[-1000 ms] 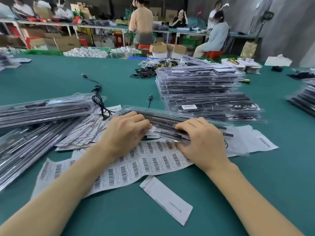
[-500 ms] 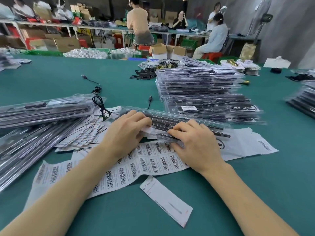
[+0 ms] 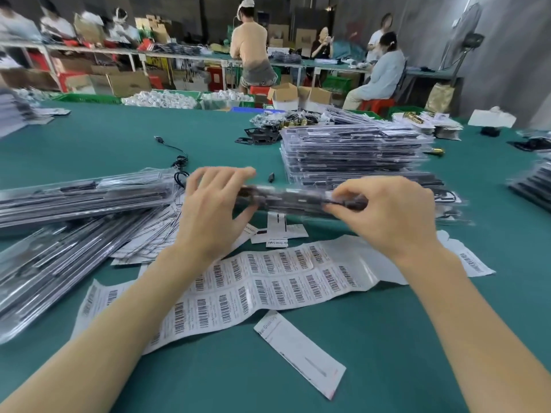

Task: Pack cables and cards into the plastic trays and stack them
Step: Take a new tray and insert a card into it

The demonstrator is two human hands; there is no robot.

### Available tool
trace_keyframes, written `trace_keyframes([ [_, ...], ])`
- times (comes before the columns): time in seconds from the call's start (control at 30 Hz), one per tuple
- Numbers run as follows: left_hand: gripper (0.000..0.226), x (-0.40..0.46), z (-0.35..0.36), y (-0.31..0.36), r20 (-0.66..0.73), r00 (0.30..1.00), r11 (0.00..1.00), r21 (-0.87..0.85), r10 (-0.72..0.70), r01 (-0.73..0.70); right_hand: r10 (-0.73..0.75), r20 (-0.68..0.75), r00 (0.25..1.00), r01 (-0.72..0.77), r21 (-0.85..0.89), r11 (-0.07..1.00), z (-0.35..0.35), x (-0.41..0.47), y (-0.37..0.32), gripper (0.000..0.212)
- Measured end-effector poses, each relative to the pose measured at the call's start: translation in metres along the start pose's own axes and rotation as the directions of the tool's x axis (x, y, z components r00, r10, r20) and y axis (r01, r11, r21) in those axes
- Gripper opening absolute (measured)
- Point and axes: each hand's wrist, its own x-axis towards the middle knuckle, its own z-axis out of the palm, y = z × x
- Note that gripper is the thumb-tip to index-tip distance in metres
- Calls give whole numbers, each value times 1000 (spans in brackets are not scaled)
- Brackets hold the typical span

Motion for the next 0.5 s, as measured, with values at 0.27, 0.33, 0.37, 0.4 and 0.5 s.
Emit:
trace_keyframes([
  [0.27, 62, 1, 0, -1, -19, 949, 933, -191, -315, 305, 232, 229, 945, -234, -18, 972, 0, 57, 14, 40],
  [0.33, 55, 0, 2, -1, 38, 924, 897, -226, -381, 380, 336, 276, 900, -352, 8, 936, 6, 64, 19, 33],
  [0.37, 50, 1, 3, -1, 87, 905, 871, -250, -415, 423, 390, 281, 877, -418, 44, 907, 9, 65, 22, 32],
  [0.4, 45, 2, 4, 0, 152, 880, 835, -278, -449, 474, 446, 285, 849, -490, 107, 865, 11, 64, 26, 32],
  [0.5, 29, 6, 5, 1, 396, 785, 714, -347, -477, 608, 593, 341, 729, -680, 452, 577, 13, 57, 31, 28],
])
